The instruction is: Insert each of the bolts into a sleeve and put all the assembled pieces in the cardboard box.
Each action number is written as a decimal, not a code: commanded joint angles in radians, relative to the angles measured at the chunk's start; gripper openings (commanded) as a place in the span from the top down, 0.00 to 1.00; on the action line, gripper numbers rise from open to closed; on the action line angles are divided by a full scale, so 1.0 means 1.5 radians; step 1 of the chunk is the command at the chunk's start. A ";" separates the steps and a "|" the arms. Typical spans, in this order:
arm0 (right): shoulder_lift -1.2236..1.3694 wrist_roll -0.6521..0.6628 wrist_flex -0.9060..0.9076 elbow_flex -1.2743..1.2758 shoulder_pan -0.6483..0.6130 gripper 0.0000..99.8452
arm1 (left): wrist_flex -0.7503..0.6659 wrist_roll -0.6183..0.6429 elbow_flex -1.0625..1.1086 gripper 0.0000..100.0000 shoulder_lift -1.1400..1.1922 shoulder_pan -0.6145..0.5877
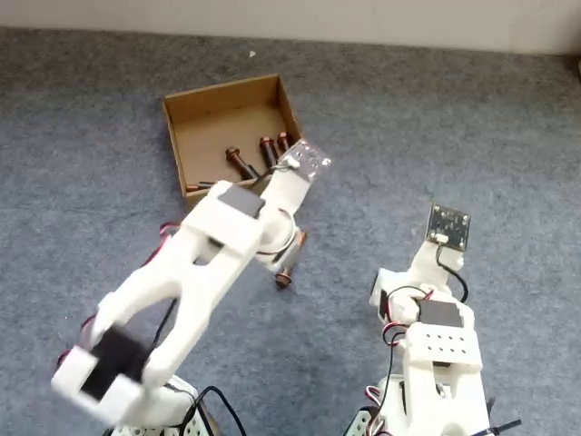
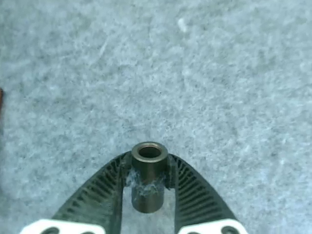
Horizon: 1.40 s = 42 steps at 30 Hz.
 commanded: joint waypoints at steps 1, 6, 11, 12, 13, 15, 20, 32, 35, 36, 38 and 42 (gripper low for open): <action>-0.020 -0.006 -0.015 -0.004 0.009 0.99 | -0.009 0.032 -0.103 0.78 0.113 0.010; -0.020 -0.004 -0.015 -0.004 0.009 0.99 | 0.009 0.043 -0.168 0.78 0.201 0.011; -0.020 -0.004 -0.015 -0.004 0.009 0.99 | 0.040 0.046 -0.202 0.78 0.252 0.021; -0.020 -0.004 -0.015 -0.004 0.009 0.99 | 0.040 0.054 -0.204 0.78 0.264 0.024; -0.020 -0.004 -0.015 -0.004 0.009 0.99 | 0.040 0.062 -0.206 0.78 0.277 0.027; -0.021 -0.004 -0.015 -0.003 0.009 0.99 | 0.037 0.069 -0.207 0.83 0.293 0.031; -0.021 -0.004 -0.015 -0.002 0.009 0.99 | 0.044 0.070 -0.216 1.00 0.293 0.032; -0.021 -0.005 -0.015 -0.001 0.009 0.99 | 0.295 0.136 -0.317 0.99 0.148 0.036; -0.021 -0.005 -0.015 -0.001 0.009 0.99 | 0.313 0.233 -0.307 0.99 0.097 0.024; -0.021 -0.005 -0.015 -0.001 0.009 0.99 | 0.314 0.260 -0.303 0.99 0.081 0.018; -0.021 -0.005 -0.015 -0.001 0.009 0.99 | 0.310 0.313 -0.293 0.99 0.051 -0.007; -0.021 -0.005 -0.015 0.001 0.009 0.99 | 0.311 0.416 -0.288 0.99 -0.001 -0.070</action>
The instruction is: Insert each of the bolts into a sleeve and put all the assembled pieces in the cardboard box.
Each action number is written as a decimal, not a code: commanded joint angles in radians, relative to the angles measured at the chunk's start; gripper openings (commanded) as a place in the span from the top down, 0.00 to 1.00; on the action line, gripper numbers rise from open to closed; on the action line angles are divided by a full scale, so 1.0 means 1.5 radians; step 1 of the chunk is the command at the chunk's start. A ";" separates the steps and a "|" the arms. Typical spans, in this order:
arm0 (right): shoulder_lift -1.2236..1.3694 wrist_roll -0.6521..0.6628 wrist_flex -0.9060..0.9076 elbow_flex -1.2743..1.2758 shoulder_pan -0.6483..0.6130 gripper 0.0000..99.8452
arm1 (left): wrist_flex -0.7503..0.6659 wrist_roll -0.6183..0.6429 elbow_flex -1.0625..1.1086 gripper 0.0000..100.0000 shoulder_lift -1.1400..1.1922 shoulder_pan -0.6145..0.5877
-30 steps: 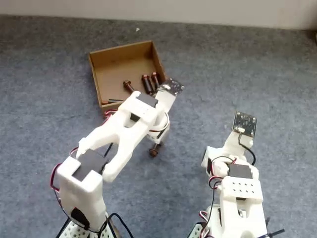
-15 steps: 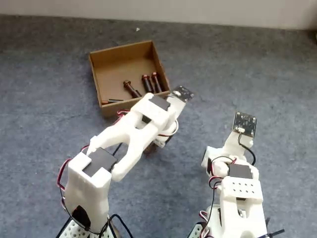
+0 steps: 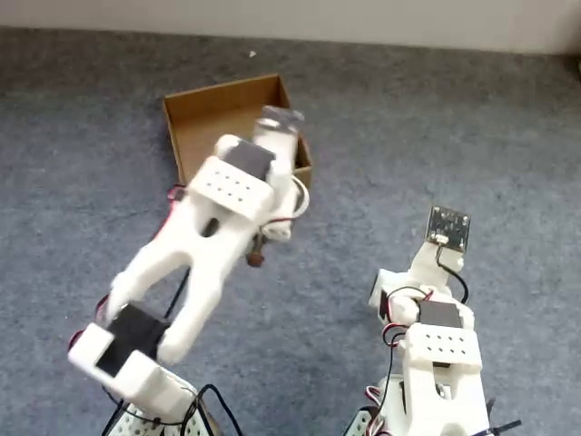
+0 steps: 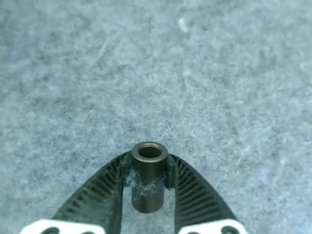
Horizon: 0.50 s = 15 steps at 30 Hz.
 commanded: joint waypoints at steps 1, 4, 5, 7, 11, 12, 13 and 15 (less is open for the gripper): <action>-0.021 -0.005 -0.015 -0.004 0.009 0.99 | 0.006 0.139 -0.003 0.99 -0.084 -0.080; -0.021 -0.005 -0.015 -0.004 0.009 0.99 | 0.009 0.273 0.004 0.99 -0.101 -0.135; -0.021 -0.005 -0.015 -0.004 0.009 0.99 | 0.009 0.311 0.016 0.99 -0.106 -0.148; -0.021 -0.005 -0.015 -0.004 0.009 0.99 | 0.009 0.369 0.046 0.99 -0.108 -0.165; -0.021 -0.005 -0.015 -0.004 0.009 0.99 | 0.005 0.459 0.104 0.99 -0.108 -0.172; -0.021 -0.005 -0.015 -0.004 0.009 0.99 | 0.004 0.487 0.111 0.99 -0.108 -0.172; -0.021 -0.005 -0.015 -0.004 0.009 0.99 | 0.004 0.519 0.114 0.99 -0.108 -0.172; -0.021 -0.005 -0.015 -0.004 0.009 0.99 | 0.008 0.594 0.120 0.99 -0.108 -0.172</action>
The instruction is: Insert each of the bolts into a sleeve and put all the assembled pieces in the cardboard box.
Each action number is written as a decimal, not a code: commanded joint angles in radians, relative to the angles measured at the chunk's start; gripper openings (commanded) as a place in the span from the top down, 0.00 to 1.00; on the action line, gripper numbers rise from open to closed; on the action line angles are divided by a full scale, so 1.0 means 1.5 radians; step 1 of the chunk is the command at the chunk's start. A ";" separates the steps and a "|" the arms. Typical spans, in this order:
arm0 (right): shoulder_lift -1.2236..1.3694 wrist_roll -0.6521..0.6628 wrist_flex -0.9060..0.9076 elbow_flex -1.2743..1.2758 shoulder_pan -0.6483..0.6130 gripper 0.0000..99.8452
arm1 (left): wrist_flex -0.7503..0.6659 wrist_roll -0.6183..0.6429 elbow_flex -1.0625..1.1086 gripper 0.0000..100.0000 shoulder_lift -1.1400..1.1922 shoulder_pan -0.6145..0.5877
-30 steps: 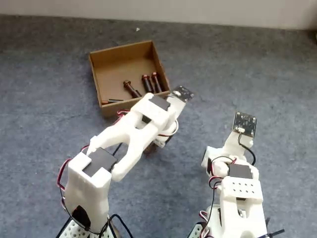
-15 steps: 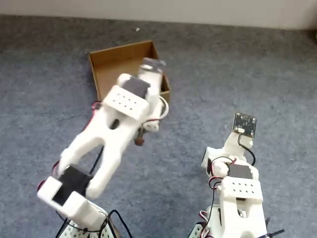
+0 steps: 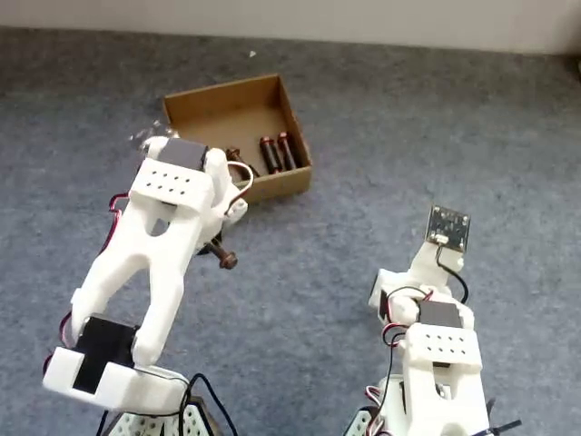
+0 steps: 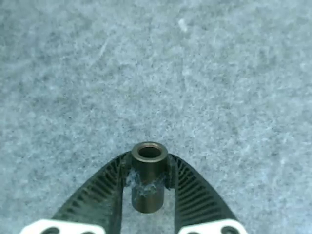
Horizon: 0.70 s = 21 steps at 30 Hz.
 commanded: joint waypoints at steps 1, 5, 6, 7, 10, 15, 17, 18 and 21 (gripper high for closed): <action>-0.021 -0.005 -0.015 -0.004 0.009 0.99 | 0.007 0.161 0.006 0.99 -0.026 -0.009; -0.021 -0.005 -0.015 -0.004 0.009 0.99 | 0.002 0.225 0.031 0.99 -0.024 -0.008; -0.021 -0.005 -0.015 -0.004 0.009 0.99 | 0.002 0.222 0.034 0.99 -0.024 -0.006; -0.021 -0.005 -0.015 -0.004 0.009 0.99 | 0.002 0.223 0.034 0.99 -0.024 -0.005; -0.021 -0.005 -0.015 -0.004 0.009 0.99 | 0.002 0.223 0.034 0.99 -0.024 -0.005; -0.021 -0.005 -0.015 -0.004 0.010 0.99 | 0.002 0.223 0.033 0.96 -0.024 -0.005; -0.021 -0.005 -0.015 -0.004 0.010 0.99 | 0.003 0.223 0.033 0.90 -0.024 -0.005; -0.021 -0.005 -0.015 -0.004 0.010 0.99 | 0.004 0.223 0.033 0.86 -0.024 -0.005; -0.021 -0.005 -0.015 -0.004 0.010 0.99 | 0.007 0.223 0.034 0.77 -0.024 0.003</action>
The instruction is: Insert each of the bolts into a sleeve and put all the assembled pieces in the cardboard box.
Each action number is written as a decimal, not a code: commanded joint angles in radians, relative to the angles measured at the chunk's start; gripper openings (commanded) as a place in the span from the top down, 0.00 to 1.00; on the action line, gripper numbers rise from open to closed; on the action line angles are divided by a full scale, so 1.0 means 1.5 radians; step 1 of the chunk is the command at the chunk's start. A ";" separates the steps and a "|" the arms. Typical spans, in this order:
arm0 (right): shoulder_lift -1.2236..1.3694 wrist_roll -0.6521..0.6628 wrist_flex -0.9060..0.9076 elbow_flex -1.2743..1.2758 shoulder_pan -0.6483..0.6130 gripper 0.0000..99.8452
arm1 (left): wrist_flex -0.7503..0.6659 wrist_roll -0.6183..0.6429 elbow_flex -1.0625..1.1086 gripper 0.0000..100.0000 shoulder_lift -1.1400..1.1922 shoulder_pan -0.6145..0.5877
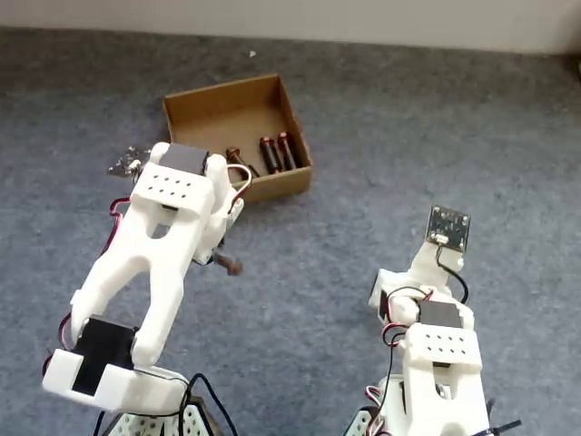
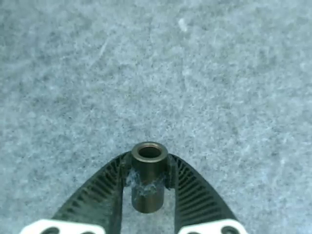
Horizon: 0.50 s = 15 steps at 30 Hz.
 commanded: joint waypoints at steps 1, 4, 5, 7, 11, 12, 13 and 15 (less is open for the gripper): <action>-0.021 -0.005 -0.015 -0.004 0.010 0.99 | 0.009 0.008 -0.004 0.75 -0.024 0.006; -0.021 -0.005 -0.015 -0.004 0.010 0.99 | 0.009 0.008 -0.004 0.76 -0.026 0.016; -0.021 -0.005 -0.015 -0.004 0.010 0.99 | 0.010 0.008 -0.004 0.76 -0.029 0.017; -0.021 -0.005 -0.015 -0.004 0.010 0.99 | 0.010 0.008 -0.005 0.75 -0.030 0.013; -0.021 -0.005 -0.015 -0.004 0.010 0.99 | 0.010 0.007 -0.006 0.75 -0.031 0.011; -0.021 -0.005 -0.015 -0.004 0.010 0.99 | 0.017 0.006 -0.010 0.75 -0.031 0.011; -0.021 -0.005 -0.015 -0.004 0.010 0.99 | 0.028 0.000 -0.015 0.75 -0.031 0.012; -0.021 -0.004 -0.015 -0.004 0.010 0.99 | 0.053 -0.056 -0.039 0.75 -0.031 0.011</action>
